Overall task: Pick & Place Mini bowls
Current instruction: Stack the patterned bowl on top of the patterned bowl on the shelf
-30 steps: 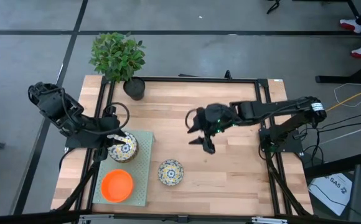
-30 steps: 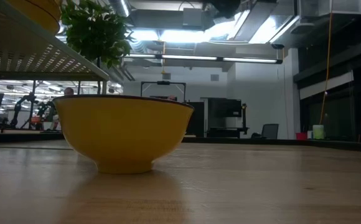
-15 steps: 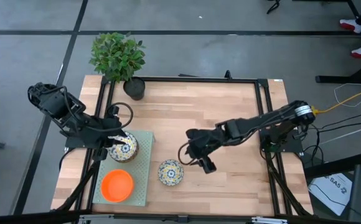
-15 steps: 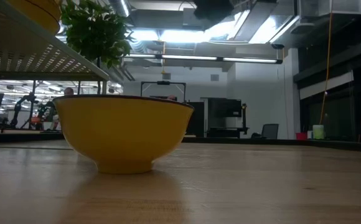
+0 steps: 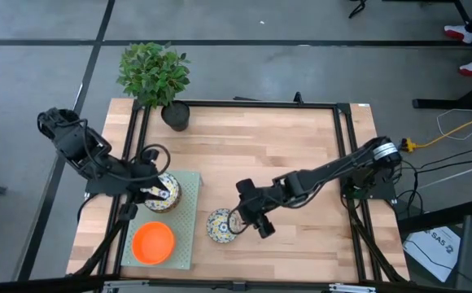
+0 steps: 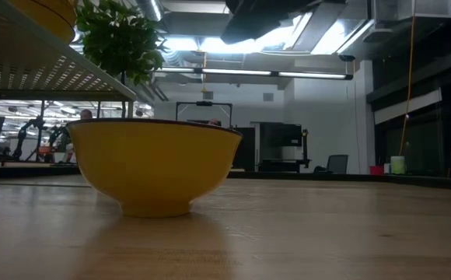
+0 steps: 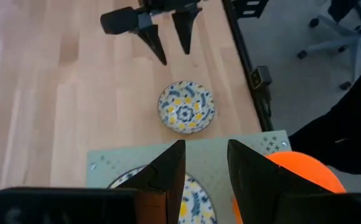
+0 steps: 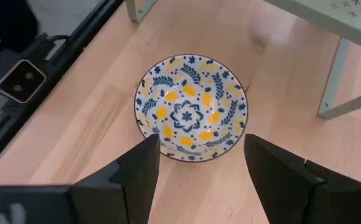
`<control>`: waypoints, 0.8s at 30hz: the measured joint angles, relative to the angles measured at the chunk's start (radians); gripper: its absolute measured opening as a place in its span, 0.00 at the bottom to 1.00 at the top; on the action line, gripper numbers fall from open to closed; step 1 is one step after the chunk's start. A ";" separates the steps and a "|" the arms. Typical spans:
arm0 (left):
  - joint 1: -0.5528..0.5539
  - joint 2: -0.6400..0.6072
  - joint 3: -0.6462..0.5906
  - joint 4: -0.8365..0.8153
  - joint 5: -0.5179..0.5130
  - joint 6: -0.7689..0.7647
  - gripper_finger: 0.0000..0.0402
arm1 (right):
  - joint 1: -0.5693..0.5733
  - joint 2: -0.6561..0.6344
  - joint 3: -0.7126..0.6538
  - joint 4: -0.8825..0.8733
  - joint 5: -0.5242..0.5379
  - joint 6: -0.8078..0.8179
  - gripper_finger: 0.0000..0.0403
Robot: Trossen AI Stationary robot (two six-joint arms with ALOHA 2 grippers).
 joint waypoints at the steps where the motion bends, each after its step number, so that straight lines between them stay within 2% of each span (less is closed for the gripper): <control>1: -0.003 -0.005 -0.016 0.019 0.002 0.005 0.28 | 0.010 0.006 0.000 0.002 0.017 0.006 0.58; 5: -0.004 -0.023 -0.067 0.085 0.050 -0.011 0.28 | 0.048 0.038 0.000 0.025 0.074 0.024 0.58; 8: -0.004 -0.029 -0.075 0.112 0.087 -0.057 0.28 | 0.077 0.062 0.000 0.049 0.077 0.024 0.58; 18: -0.004 -0.028 -0.075 0.123 0.092 -0.191 0.28 | 0.150 0.171 0.000 0.178 0.078 0.021 0.58; 24: -0.004 -0.027 -0.075 0.155 0.091 -0.236 0.28 | 0.160 0.215 0.000 0.206 0.168 0.039 0.58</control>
